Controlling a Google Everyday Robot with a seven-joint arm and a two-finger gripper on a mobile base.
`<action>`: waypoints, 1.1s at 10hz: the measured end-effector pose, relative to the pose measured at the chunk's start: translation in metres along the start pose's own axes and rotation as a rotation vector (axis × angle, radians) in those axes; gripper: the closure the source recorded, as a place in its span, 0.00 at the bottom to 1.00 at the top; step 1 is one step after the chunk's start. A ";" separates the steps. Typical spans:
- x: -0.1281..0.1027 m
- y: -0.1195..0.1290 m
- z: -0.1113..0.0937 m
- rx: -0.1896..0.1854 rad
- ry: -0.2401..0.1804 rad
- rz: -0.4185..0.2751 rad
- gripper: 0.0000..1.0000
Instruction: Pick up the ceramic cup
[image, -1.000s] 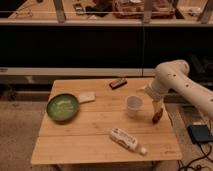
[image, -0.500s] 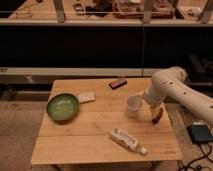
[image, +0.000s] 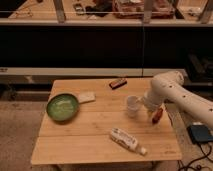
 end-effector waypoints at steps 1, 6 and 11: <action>0.001 0.000 0.004 -0.006 0.004 -0.004 0.59; 0.007 -0.016 0.013 0.043 0.018 -0.008 0.81; 0.004 -0.038 0.030 0.050 0.010 -0.048 0.81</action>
